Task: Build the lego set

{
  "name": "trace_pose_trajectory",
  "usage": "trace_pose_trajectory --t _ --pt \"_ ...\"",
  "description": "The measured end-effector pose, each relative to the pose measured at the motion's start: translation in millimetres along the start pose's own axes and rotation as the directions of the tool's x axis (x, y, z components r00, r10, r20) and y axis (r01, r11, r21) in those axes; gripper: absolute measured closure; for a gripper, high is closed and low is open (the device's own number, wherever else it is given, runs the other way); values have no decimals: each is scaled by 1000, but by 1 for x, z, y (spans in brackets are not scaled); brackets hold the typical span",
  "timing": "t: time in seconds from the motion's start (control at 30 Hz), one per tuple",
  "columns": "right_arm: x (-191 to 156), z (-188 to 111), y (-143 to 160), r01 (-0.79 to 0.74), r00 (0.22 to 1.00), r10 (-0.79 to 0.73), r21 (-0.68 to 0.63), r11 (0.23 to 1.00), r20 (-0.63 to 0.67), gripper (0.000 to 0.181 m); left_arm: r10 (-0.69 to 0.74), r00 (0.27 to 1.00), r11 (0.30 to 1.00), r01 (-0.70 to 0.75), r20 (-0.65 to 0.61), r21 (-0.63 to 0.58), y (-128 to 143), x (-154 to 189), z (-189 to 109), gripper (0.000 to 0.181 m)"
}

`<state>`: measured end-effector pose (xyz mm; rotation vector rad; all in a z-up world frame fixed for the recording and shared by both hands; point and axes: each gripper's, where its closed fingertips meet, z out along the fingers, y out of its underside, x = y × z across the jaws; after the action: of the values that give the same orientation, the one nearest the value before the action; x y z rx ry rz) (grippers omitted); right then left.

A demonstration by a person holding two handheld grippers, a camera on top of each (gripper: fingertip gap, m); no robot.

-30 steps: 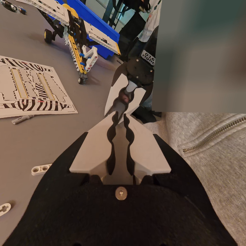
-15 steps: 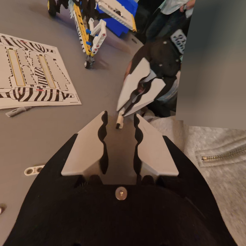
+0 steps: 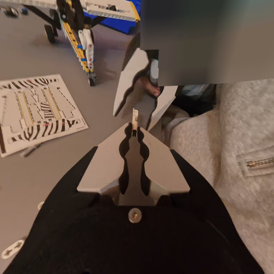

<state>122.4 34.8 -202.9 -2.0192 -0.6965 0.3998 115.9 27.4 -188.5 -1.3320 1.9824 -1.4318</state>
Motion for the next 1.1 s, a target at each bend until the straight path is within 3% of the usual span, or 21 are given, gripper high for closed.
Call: trace_pose_trajectory --t 0.1,0.17,0.3,0.43,0.57,0.7,0.87,0.97,1.1 --pt "-12 -4 -3 -258 939 254 -11 966 231 128 161 985 986 -157 70 -59 6 1 4 176" --pt "-16 -9 -12 -356 886 332 16 934 325 135 263 961 963 -255 90 -92 9 4 7 176" --pt "-18 -7 -12 -401 857 376 -3 916 351 141 452 880 892 -443 145 -92 6 11 7 176" --pt "-29 -7 -15 -416 822 387 -23 909 418 149 517 841 856 -514 161 -61 0 17 6 176" --pt "-27 -8 -17 -433 816 395 -7 901 422 170 493 858 868 -495 145 -21 -3 19 4 176" --pt "-23 -5 -14 -387 855 362 -9 922 373 171 477 865 878 -476 155 -43 0 13 6 175" --pt "-15 3 -15 -242 943 233 9 970 237 172 323 928 946 -321 184 -37 -1 -8 -4 155" --pt "0 11 -8 -129 987 131 -33 991 96 172 171 968 976 -192 183 100 -16 -19 -20 142" --pt "17 19 5 -5 999 -1 -124 992 -50 172 -23 993 952 -14 120 304 -32 -33 -47 139"
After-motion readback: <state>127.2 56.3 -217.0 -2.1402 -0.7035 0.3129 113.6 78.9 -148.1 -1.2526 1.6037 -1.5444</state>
